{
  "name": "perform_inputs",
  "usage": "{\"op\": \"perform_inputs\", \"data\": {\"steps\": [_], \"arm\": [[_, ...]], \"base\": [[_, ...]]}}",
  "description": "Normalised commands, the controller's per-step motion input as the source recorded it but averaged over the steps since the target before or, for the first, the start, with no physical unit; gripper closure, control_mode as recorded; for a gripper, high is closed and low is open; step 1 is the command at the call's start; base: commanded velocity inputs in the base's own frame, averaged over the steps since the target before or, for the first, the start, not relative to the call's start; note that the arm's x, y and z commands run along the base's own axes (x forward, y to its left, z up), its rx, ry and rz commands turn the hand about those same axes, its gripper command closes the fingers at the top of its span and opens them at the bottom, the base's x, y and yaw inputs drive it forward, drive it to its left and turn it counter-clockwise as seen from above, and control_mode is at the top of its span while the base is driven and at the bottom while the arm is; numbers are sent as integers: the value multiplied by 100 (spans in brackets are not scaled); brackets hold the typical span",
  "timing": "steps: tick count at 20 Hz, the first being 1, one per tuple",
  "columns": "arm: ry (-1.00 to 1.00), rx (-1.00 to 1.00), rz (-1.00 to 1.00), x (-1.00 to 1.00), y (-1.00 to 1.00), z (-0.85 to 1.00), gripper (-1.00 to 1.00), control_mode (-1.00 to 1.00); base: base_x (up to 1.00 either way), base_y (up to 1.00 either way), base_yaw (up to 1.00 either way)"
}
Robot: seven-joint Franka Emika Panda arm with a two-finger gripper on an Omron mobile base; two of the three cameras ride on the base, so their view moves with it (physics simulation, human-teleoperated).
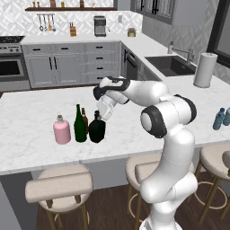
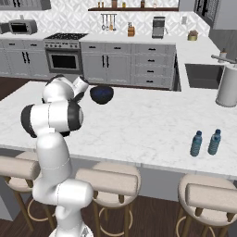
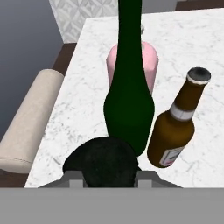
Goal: Move the plastic bottles in the middle to the plastics group, and the glass bottles in the middle to the glass group.
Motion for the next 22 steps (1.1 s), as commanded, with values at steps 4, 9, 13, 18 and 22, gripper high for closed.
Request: {"op": "perform_inputs", "data": {"steps": [4, 9, 13, 18, 22], "arm": [[0, 0, 0, -1, 0, 0, -100, -100], [0, -2, 0, 0, 1, 3, -100, -100], [0, -4, 0, 0, 0, 11, -100, -100], [0, -1, 0, -13, -4, 39, -100, -100], [0, 0, 0, -27, -30, 52, -100, -100]], "base": [[0, 0, 0], [0, 0, 0], [0, 0, 0], [0, 0, 0], [0, 0, 0]]}}
